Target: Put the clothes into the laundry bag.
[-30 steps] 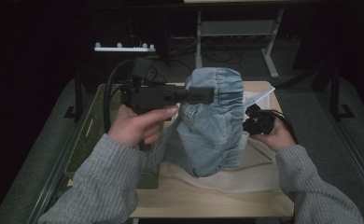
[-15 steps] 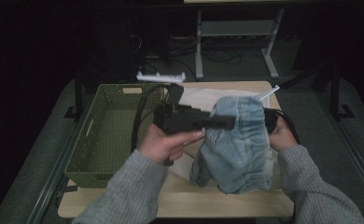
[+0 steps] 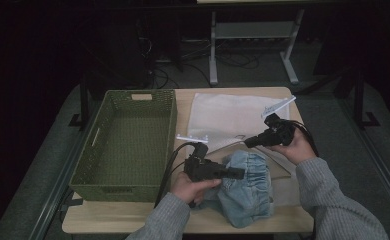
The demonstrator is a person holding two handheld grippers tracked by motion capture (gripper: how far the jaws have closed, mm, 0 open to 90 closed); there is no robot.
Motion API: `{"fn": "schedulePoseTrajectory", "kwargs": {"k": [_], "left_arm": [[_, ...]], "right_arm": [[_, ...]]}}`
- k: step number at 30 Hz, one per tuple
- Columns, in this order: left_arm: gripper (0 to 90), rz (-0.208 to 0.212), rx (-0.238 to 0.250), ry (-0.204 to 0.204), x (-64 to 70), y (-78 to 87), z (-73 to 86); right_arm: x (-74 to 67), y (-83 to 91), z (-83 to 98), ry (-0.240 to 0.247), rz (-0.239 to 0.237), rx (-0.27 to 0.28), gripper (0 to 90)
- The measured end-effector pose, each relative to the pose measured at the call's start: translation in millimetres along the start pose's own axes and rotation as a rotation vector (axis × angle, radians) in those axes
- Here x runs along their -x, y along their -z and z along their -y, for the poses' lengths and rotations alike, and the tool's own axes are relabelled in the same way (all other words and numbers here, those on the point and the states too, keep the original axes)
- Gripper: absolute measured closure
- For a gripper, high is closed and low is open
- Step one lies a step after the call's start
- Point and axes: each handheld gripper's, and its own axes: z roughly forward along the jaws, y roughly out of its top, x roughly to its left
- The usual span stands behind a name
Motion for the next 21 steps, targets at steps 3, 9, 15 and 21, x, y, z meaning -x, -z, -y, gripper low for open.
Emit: {"fn": "schedulePoseTrajectory", "kwargs": {"k": [3, 9, 15, 21], "left_arm": [[80.4, -0.028, -0.016, 0.003, -7.3, -2.4, 5.1], [80.4, -0.122, -0.025, 0.055, -28.1, -8.9, 18.0], [80.5, -0.228, -0.021, 0.092, -41.2, -11.3, 22.2], [80.4, -0.285, -0.001, 0.144, -51.0, -13.8, 20.8]], "right_arm": [[-2.4, 1.7, 0.2, 0.007, -0.001, 0.002, 87.9], [-6.8, 4.8, 0.4, 0.021, -0.002, 0.005, 87.9], [-11.3, 9.0, -0.1, 0.032, -0.006, 0.012, 87.9], [-16.3, 7.8, -1.6, 0.047, -0.012, 0.002, 87.9]]}}
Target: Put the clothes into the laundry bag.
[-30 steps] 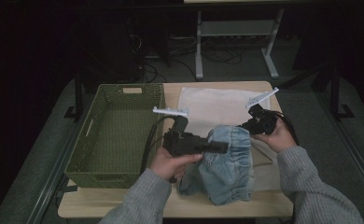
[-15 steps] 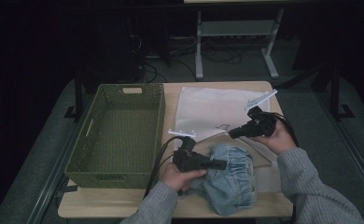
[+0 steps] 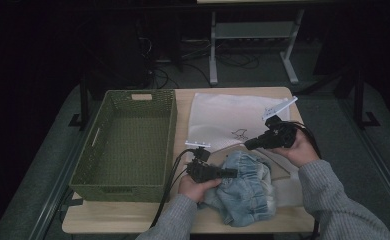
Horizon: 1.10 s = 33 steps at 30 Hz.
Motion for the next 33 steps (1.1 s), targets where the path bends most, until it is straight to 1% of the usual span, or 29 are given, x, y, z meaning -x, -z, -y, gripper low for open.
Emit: {"fn": "schedulePoseTrajectory", "kwargs": {"k": [3, 5, 6, 8, 10, 12, 13, 15, 16, 18, 20, 22, 24, 25, 27, 28, 29, 31, 33], "left_arm": [[80.4, -0.032, 0.031, 0.021, 0.4, -1.0, -3.1], [80.4, -0.038, 0.057, 0.035, 1.4, -1.5, -6.6], [80.4, -0.036, 0.068, 0.049, 1.6, -1.3, -8.7], [80.4, -0.014, 0.084, 0.07, 2.4, -1.3, -12.4], [80.3, 0.007, 0.1, 0.078, 4.5, -1.2, -15.6], [80.4, 0.048, 0.119, 0.079, 8.0, -0.2, -19.4], [80.4, 0.076, 0.13, 0.069, 11.3, 0.2, -21.5], [80.5, 0.109, 0.132, 0.05, 17.1, 0.1, -23.6], [80.6, 0.11, 0.13, 0.034, 20.9, 0.0, -25.2], [80.7, 0.091, 0.131, 0.017, 24.5, -0.4, -27.0], [80.8, 0.053, 0.147, 0.017, 23.6, -1.0, -27.9], [80.7, 0.019, 0.153, 0.027, 19.5, -3.4, -26.5], [80.5, 0.005, 0.144, 0.018, 15.5, -5.9, -24.4], [80.4, 0.004, 0.145, 0.017, 13.6, -7.3, -22.5], [80.0, 0.005, 0.15, 0.028, 10.5, -8.4, -19.5], [79.5, 0.0, 0.15, 0.029, 9.6, -8.3, -18.2], [78.9, -0.004, 0.149, 0.029, 9.1, -7.9, -17.4], [77.2, -0.016, 0.142, 0.022, 8.6, -5.6, -16.5], [73.5, -0.022, 0.137, 0.025, 8.7, -1.6, -15.8]], "right_arm": [[-2.2, -0.3, -1.4, 0.01, -0.007, 0.0, 87.9], [-3.2, -0.3, -2.2, 0.014, -0.006, 0.0, 87.9], [-3.4, 0.2, -2.4, 0.016, -0.005, -0.001, 87.9], [-3.9, 2.8, -2.4, 0.014, 0.002, 0.004, 87.9], [-3.9, 7.5, -1.7, 0.011, 0.005, 0.012, 88.0], [-4.3, 13.1, -1.2, 0.011, 0.009, 0.022, 88.0], [-5.0, 16.0, -1.3, 0.012, 0.012, 0.027, 88.0], [-5.6, 22.2, -1.7, 0.013, 0.009, 0.047, 88.1], [-6.0, 24.9, -2.0, 0.013, 0.008, 0.052, 88.1], [-7.5, 28.8, -2.9, 0.018, 0.012, 0.052, 88.2], [-9.5, 31.7, -4.5, 0.022, 0.024, 0.052, 88.3], [-11.0, 32.8, -5.8, 0.028, 0.014, 0.057, 88.2], [-13.1, 32.5, -7.0, 0.034, 0.007, 0.055, 88.2], [-14.4, 31.4, -7.5, 0.039, -0.003, 0.053, 88.2], [-17.2, 26.9, -7.5, 0.047, -0.009, 0.036, 88.2], [-17.5, 23.8, -6.9, 0.049, -0.004, 0.022, 88.2], [-16.4, 19.9, -5.5, 0.046, -0.001, 0.011, 88.2], [-13.8, 15.2, -2.7, 0.035, -0.009, 0.008, 88.1], [-12.6, 12.1, -0.6, 0.03, -0.01, 0.003, 88.2]]}}
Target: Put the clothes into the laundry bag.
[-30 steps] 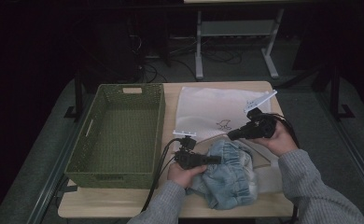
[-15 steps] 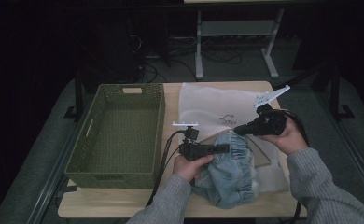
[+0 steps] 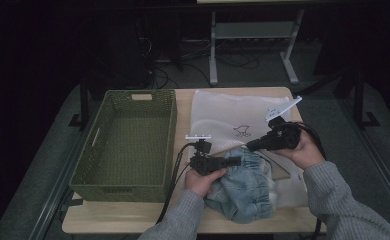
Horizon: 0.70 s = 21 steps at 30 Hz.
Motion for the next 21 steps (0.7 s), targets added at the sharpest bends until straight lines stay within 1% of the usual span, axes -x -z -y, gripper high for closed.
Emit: {"fn": "schedulePoseTrajectory", "kwargs": {"k": [2, 4, 6, 8, 9, 10, 13, 14, 16, 17, 19, 20, 21], "left_arm": [[69.7, 0.0, -0.013, -0.01, 0.0, 5.0, 0.2], [65.9, 0.008, -0.025, -0.006, -0.1, 9.6, 1.3], [57.4, -0.011, -0.028, -0.013, 1.3, 16.9, 2.9], [52.8, -0.011, -0.038, -0.022, 1.5, 27.0, 4.7], [48.8, -0.021, -0.044, -0.007, 1.9, 30.4, 5.4], [42.9, -0.033, -0.052, -0.004, 2.3, 33.3, 6.1], [34.4, -0.038, -0.085, -0.007, 4.2, 39.5, 9.4], [32.0, -0.034, -0.105, -0.01, 4.7, 39.2, 10.7], [28.5, -0.008, -0.18, 0.005, 3.2, 33.1, 14.6], [27.1, -0.003, -0.21, 0.018, 2.3, 28.5, 16.7], [27.0, -0.005, -0.255, 0.01, 0.5, 16.6, 22.2], [27.3, -0.001, -0.265, 0.012, -0.4, 11.7, 24.4], [30.4, -0.002, -0.263, 0.006, -0.8, 7.6, 26.3]], "right_arm": [[1.4, -2.6, 1.5, -0.003, -0.005, 0.001, 88.2], [1.9, -4.2, 2.2, -0.006, -0.006, -0.003, 88.1], [1.8, -5.3, 2.8, -0.009, -0.005, -0.007, 88.1], [2.5, -5.4, 4.0, -0.009, -0.003, -0.007, 88.1], [2.8, -5.4, 4.7, -0.012, -0.003, -0.005, 88.1], [3.6, -5.5, 5.4, -0.014, -0.005, -0.003, 88.1], [5.2, -6.9, 7.1, -0.02, -0.006, 0.002, 88.0], [5.1, -7.7, 7.5, -0.023, -0.005, -0.002, 88.0], [4.9, -9.0, 8.0, -0.022, -0.002, -0.007, 88.0], [5.0, -9.8, 8.2, -0.026, -0.004, -0.007, 88.0], [5.0, -11.6, 8.1, -0.026, -0.005, -0.007, 88.0], [4.7, -12.6, 8.0, -0.022, -0.005, -0.009, 88.0], [4.0, -13.4, 8.2, -0.024, -0.005, -0.013, 88.0]]}}
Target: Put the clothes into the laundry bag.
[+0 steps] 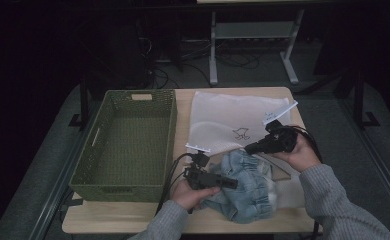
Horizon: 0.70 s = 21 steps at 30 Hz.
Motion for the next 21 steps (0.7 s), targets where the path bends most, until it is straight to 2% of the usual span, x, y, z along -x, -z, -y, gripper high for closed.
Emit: {"fn": "schedulePoseTrajectory", "kwargs": {"k": [2, 4, 6, 11, 13, 16, 19, 21], "left_arm": [[45.5, -0.018, 0.01, -0.025, -0.4, -6.1, 1.7], [61.9, -0.001, 0.014, -0.022, -3.6, -12.4, 3.3], [72.0, 0.024, 0.04, -0.018, -6.6, -15.3, 4.6], [78.3, 0.048, 0.113, -0.034, -1.1, -13.0, -0.4], [79.7, 0.043, 0.131, -0.044, 2.1, -12.5, -7.4], [80.8, 0.064, 0.173, -0.036, 9.1, -13.1, -20.0], [80.5, 0.04, 0.17, -0.051, 16.5, -16.1, -29.1], [80.0, 0.021, 0.194, -0.046, 15.7, -17.9, -30.8]], "right_arm": [[-0.4, -1.3, 1.0, 0.002, -0.002, -0.004, 88.0], [0.6, -3.2, 2.9, -0.003, -0.005, -0.009, 87.9], [1.9, -5.0, 5.4, -0.009, -0.01, -0.012, 87.9], [0.6, -2.4, 6.6, -0.003, -0.02, 0.003, 88.0], [-0.4, -0.5, 5.6, -0.001, -0.022, 0.001, 88.0], [-2.9, 3.0, 3.3, 0.006, -0.021, 0.009, 88.1], [-7.1, 8.7, -0.3, 0.024, -0.015, 0.016, 88.0], [-8.8, 14.5, -2.4, 0.034, -0.009, 0.031, 88.1]]}}
